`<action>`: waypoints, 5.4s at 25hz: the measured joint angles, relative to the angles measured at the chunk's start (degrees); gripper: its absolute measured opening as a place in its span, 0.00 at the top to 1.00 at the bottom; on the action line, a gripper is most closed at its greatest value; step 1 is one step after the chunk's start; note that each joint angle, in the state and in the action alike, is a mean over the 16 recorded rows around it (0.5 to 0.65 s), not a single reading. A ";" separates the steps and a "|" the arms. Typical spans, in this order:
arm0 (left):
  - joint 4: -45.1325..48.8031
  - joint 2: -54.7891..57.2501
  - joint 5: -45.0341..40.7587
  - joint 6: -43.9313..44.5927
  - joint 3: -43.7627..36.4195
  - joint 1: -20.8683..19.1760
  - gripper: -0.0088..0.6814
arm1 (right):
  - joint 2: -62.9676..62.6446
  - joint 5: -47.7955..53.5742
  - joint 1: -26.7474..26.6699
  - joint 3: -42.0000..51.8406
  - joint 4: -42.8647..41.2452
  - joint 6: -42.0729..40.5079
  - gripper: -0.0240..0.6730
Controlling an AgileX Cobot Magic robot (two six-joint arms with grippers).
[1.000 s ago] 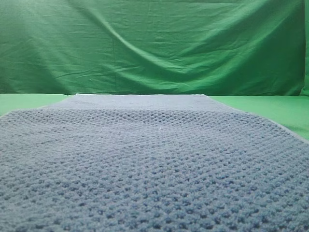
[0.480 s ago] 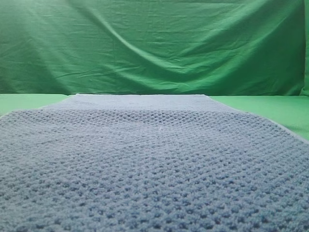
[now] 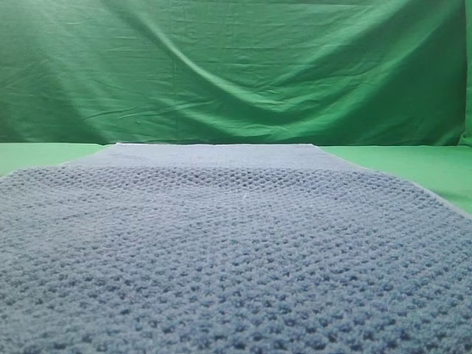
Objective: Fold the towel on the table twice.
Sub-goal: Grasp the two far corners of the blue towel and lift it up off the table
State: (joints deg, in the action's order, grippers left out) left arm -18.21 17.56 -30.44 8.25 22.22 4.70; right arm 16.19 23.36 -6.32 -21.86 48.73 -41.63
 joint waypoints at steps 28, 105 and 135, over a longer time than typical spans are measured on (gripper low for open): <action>2.74 44.71 -12.45 -0.65 29.20 1.82 0.99 | 49.68 26.51 -0.85 -34.26 -24.49 19.82 0.97; 0.17 93.69 -2.22 2.61 48.23 1.90 0.57 | 101.90 23.12 -10.71 -59.99 -33.89 22.20 0.79; -2.07 95.09 -24.21 2.52 89.91 1.90 0.99 | 96.29 23.42 -11.21 -85.91 -39.61 28.45 0.97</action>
State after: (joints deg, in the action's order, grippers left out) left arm -20.29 112.66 -54.65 10.77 112.14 6.60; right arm 112.48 46.77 -17.53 -107.77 9.12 -13.18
